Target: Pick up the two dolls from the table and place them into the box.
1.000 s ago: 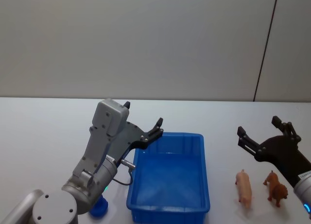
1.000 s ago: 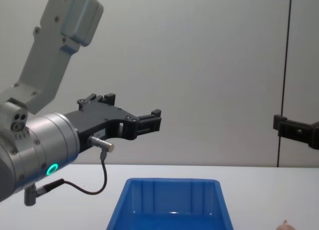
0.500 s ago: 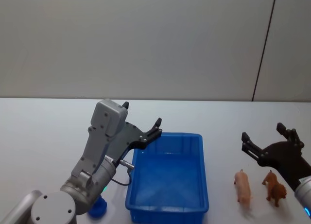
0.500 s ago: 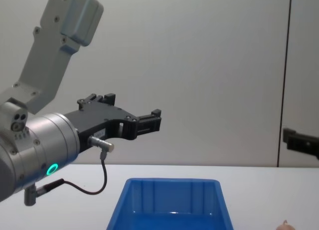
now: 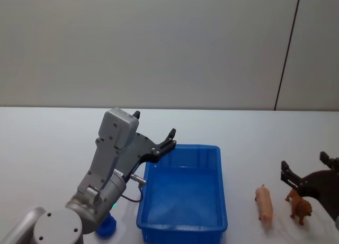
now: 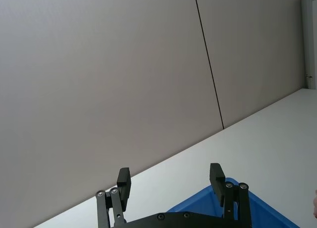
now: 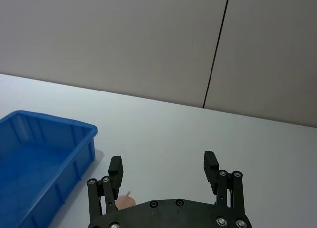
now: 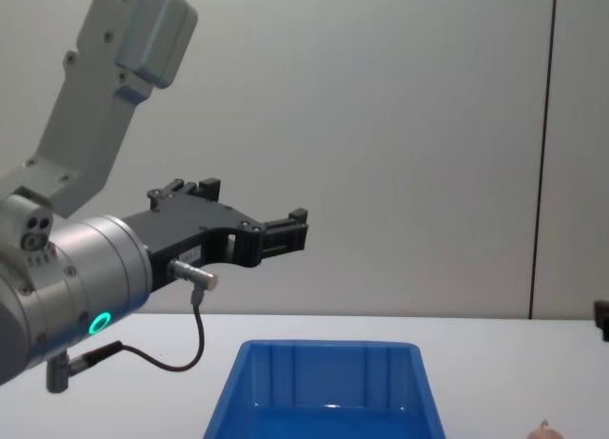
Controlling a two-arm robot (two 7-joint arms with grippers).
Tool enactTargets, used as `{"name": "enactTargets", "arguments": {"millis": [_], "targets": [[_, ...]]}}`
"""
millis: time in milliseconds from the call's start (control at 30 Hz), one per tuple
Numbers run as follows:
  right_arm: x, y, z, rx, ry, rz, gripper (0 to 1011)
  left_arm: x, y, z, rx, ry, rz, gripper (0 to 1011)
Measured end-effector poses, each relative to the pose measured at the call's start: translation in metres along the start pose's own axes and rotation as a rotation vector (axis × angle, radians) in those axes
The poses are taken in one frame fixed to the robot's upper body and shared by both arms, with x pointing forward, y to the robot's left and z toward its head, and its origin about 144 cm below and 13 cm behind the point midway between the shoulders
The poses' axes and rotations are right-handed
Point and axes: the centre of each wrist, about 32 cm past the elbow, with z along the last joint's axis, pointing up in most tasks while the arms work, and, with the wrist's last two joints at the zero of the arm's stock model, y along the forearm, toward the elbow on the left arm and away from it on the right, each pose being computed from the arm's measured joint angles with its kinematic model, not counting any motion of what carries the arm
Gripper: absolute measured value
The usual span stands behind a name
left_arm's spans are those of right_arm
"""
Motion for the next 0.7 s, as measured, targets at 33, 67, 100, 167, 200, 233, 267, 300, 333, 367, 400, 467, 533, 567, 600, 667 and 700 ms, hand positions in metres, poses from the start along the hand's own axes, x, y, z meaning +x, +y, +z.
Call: {"name": "enactTargets", "arguments": {"millis": [33,67,100,167,200,233,267,300,333,367,400,467,533,567,600,667,700], "targets": [[0.001,0.000,0.000,-0.002,-0.001,-0.003,1001,0.000,0.000,0.000,0.000,0.000,0.000,1003],[0.003,-0.001,-0.002,-0.009,-0.005,-0.007,1001,0.000,0.000,0.000,0.000,0.000,0.000,1003],[0.004,-0.002,-0.003,-0.013,-0.007,-0.009,1001,0.000,0.000,0.000,0.000,0.000,0.000,1003],[0.007,-0.003,-0.006,-0.024,-0.012,-0.015,1001,0.000,0.000,0.000,0.000,0.000,0.000,1003],[0.008,-0.004,-0.008,-0.028,-0.014,-0.017,1001,0.000,0.000,0.000,0.000,0.000,0.000,1003],[0.009,-0.004,-0.010,-0.033,-0.017,-0.019,1001,0.000,0.000,0.000,0.000,0.000,0.000,1003],[0.010,-0.005,-0.011,-0.036,-0.019,-0.019,1001,0.000,0.000,0.000,0.000,0.000,0.000,1003],[0.011,-0.005,-0.012,-0.037,-0.020,-0.019,1001,0.000,0.000,0.000,0.000,0.000,0.000,1003],[0.013,-0.006,-0.015,-0.041,-0.022,-0.018,1001,0.000,0.000,0.000,0.000,0.000,0.000,1003],[0.014,-0.006,-0.016,-0.044,-0.024,-0.018,1001,0.000,0.000,0.000,0.000,0.000,0.000,1003],[0.014,-0.006,-0.017,-0.045,-0.024,-0.016,1001,0.000,0.000,0.000,0.000,0.000,0.000,1003],[0.016,-0.006,-0.021,-0.051,-0.028,-0.012,1001,0.000,0.000,0.000,0.000,0.000,0.000,1003],[0.018,-0.007,-0.024,-0.056,-0.030,-0.009,1001,0.000,0.000,0.000,0.000,0.000,0.000,1003],[0.018,-0.007,-0.026,-0.059,-0.030,-0.007,1001,0.000,0.000,0.000,0.000,0.000,0.000,1003],[0.020,-0.007,-0.028,-0.063,-0.032,-0.002,1001,0.000,0.000,0.000,0.000,0.000,0.000,1003],[0.021,-0.007,-0.032,-0.069,-0.033,0.002,1001,0.000,0.000,0.000,0.000,0.000,0.000,1003],[0.022,-0.007,-0.035,-0.074,-0.034,0.007,1001,0.000,0.000,0.000,0.000,0.000,0.000,1003]]}}
